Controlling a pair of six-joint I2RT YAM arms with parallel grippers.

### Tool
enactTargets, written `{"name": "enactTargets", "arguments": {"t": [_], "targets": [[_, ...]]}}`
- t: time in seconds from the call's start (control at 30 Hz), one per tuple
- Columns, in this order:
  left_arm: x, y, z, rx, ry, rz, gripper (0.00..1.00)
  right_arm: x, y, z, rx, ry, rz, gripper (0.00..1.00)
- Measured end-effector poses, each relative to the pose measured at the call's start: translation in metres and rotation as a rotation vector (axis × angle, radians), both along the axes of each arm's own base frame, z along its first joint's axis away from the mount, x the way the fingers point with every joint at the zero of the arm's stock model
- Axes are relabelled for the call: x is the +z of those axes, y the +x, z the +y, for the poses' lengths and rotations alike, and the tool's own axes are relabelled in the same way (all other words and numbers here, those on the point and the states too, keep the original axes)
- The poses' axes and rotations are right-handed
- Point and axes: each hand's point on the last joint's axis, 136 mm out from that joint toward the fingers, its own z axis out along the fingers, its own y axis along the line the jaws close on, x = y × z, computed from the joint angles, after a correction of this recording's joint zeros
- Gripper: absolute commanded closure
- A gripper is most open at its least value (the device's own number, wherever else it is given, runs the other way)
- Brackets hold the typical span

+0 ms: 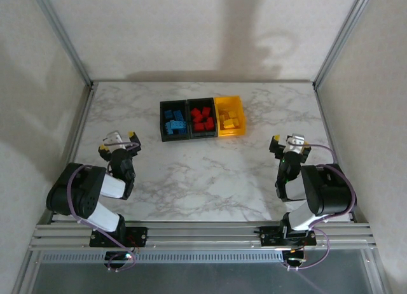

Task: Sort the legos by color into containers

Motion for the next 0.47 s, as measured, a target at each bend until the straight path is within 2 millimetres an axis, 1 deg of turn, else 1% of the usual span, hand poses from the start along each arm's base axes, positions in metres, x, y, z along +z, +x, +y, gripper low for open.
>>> {"name": "enactTargets", "arguments": {"t": [0.1, 0.27, 0.47], "targets": [[0.0023, 0.0015, -0.0025, -0.015, -0.004, -0.011, 0.01, 0.0032, 0.0030, 0.0025, 0.017, 0.014, -0.014, 0.01], [0.0026, 0.0020, -0.0037, -0.023, -0.005, -0.013, 0.01, 0.0030, 0.0046, 0.0050, 0.035, 0.027, -0.015, 0.01], [0.0026, 0.0021, -0.0038, -0.023, -0.005, -0.012, 0.01, 0.0032, 0.0084, 0.0027, 0.046, 0.044, -0.013, 0.01]]}}
